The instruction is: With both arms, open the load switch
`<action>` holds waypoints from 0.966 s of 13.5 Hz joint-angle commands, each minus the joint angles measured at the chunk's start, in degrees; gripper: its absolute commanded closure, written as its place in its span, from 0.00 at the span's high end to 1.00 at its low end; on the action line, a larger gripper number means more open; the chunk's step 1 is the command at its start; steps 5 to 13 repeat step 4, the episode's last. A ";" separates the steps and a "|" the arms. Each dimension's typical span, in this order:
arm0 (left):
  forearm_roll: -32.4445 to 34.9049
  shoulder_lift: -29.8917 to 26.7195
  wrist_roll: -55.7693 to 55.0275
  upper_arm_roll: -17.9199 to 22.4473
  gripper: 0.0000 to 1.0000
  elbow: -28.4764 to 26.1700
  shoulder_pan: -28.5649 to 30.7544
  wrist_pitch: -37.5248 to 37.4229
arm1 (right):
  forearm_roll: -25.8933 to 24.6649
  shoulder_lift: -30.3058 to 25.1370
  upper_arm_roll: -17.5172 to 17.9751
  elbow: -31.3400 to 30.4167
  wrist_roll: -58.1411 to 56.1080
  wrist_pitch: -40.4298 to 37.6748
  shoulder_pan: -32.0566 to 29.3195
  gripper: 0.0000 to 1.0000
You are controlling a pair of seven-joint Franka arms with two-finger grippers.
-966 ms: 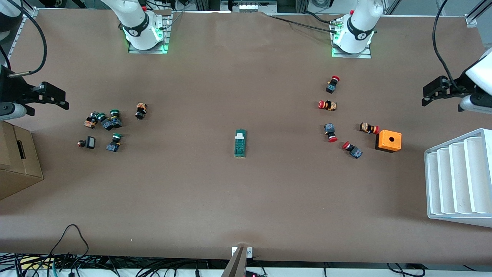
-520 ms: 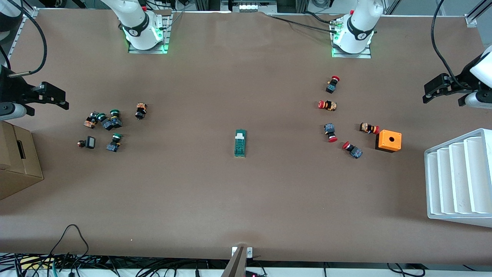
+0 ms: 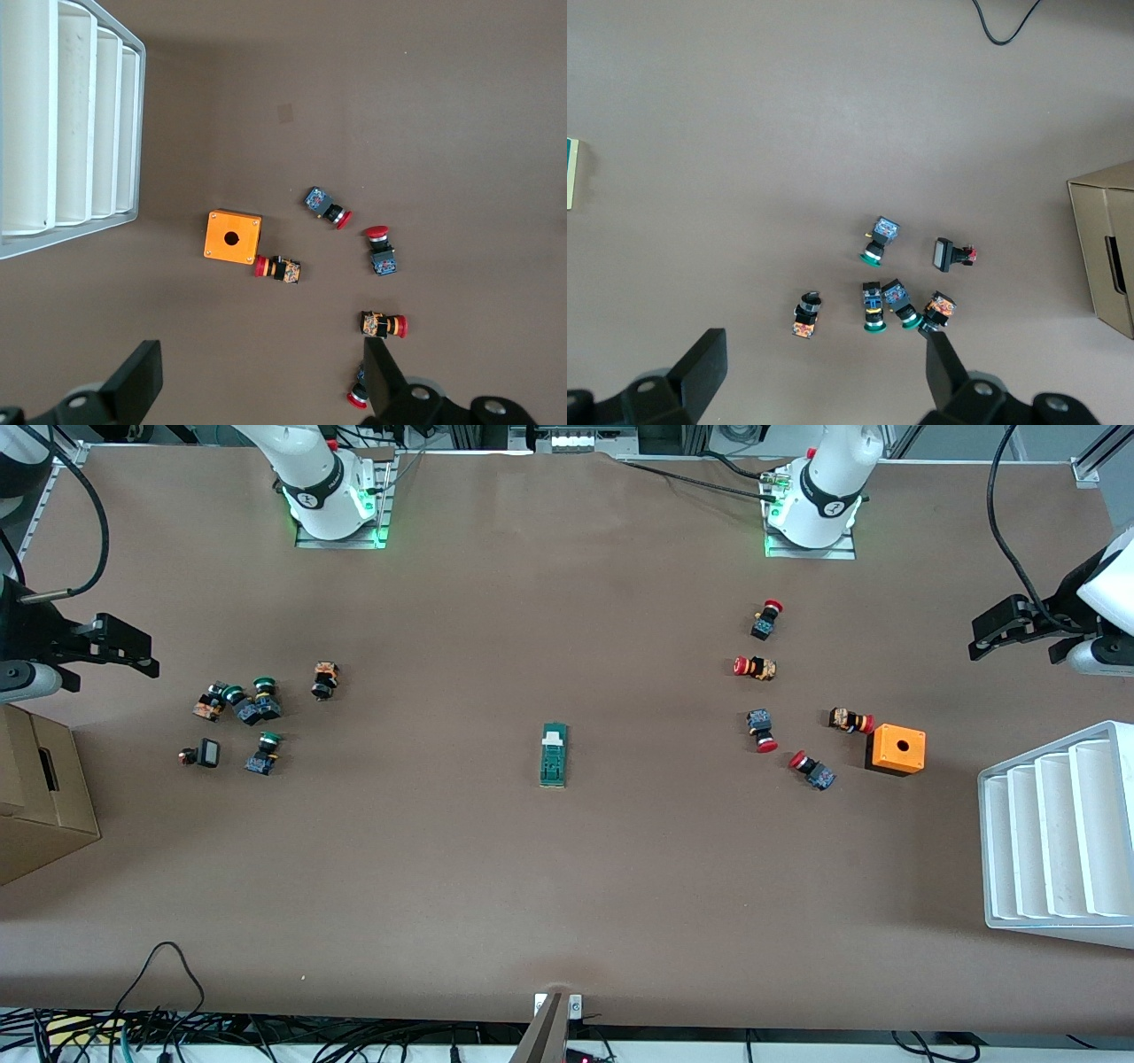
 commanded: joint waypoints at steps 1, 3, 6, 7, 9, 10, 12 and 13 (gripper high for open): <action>-0.06 -0.81 -0.66 0.05 1.00 -0.15 -0.50 -0.81 | -0.79 0.65 0.16 1.61 -0.61 -1.07 0.03 0.99; -0.06 -1.07 -0.75 -0.04 1.00 0.03 -0.41 -1.69 | -0.79 0.65 0.16 1.61 -0.70 -1.07 0.03 0.99; -0.06 -1.08 -0.75 -0.13 1.00 0.11 -0.41 -2.39 | -0.79 0.65 0.25 1.61 -0.70 -1.07 0.03 0.99; -0.06 -1.08 -0.75 -0.13 1.00 0.11 -0.41 -2.39 | -0.79 0.65 0.25 1.61 -0.70 -1.07 0.03 0.99; -0.06 -1.08 -0.75 -0.13 1.00 0.11 -0.41 -2.39 | -0.79 0.65 0.25 1.61 -0.70 -1.07 0.03 0.99; -0.06 -1.08 -0.75 -0.13 1.00 0.11 -0.41 -2.39 | -0.79 0.65 0.25 1.61 -0.70 -1.07 0.03 0.99; -0.06 -1.08 -0.75 -0.13 1.00 0.11 -0.41 -2.39 | -0.79 0.65 0.25 1.61 -0.70 -1.07 0.03 0.99; -0.06 -1.08 -0.75 -0.13 1.00 0.11 -0.41 -2.39 | -0.79 0.65 0.25 1.61 -0.70 -1.07 0.03 0.99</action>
